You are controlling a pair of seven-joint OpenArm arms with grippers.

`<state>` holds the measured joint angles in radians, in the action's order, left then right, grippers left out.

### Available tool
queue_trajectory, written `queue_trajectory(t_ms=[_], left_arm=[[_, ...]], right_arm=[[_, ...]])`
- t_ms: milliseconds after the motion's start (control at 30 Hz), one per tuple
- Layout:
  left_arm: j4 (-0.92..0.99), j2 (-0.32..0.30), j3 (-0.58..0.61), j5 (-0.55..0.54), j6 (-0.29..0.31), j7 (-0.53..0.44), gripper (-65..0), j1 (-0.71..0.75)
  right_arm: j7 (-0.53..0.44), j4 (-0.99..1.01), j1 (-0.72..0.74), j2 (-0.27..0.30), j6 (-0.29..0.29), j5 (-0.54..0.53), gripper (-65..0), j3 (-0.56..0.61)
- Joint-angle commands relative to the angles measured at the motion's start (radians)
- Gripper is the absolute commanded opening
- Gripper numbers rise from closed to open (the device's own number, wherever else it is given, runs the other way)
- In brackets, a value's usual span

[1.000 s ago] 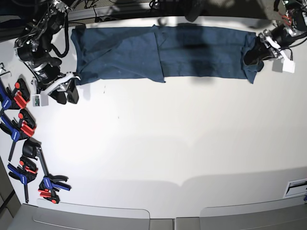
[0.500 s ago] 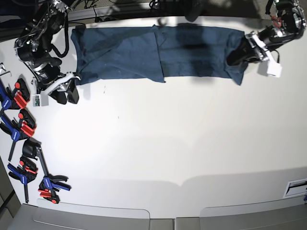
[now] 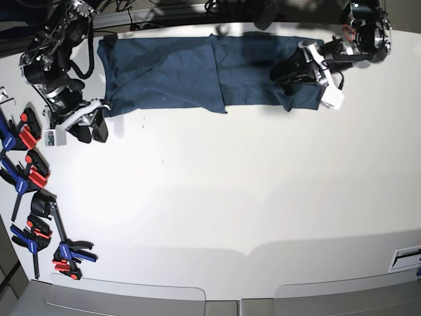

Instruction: Fold the T-shirt properly

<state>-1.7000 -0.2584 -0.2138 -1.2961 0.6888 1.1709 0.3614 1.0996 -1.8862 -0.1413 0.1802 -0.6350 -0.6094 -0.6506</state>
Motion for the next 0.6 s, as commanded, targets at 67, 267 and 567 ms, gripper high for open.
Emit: queue_trajectory(t_ms=[67, 267, 567], left_arm=[[-0.019, 0.022, 0.036, -0.001, 0.009, -0.021, -65.0, -0.022], [-0.019, 0.045, 0.121, 0.034, 0.009, -0.024, -65.0, -0.038], [-0.019, 0.045, 0.164, 0.127, 0.009, -0.080, -65.0, -0.037]], right_arm=[[-0.026, -0.019, 0.011, 0.013, 0.001, -0.022, -40.4, -0.003], [-0.026, -0.019, 0.011, 0.013, 0.001, -0.022, -40.4, -0.003], [-0.026, -0.019, 0.011, 0.013, 0.001, -0.022, -40.4, -0.003]])
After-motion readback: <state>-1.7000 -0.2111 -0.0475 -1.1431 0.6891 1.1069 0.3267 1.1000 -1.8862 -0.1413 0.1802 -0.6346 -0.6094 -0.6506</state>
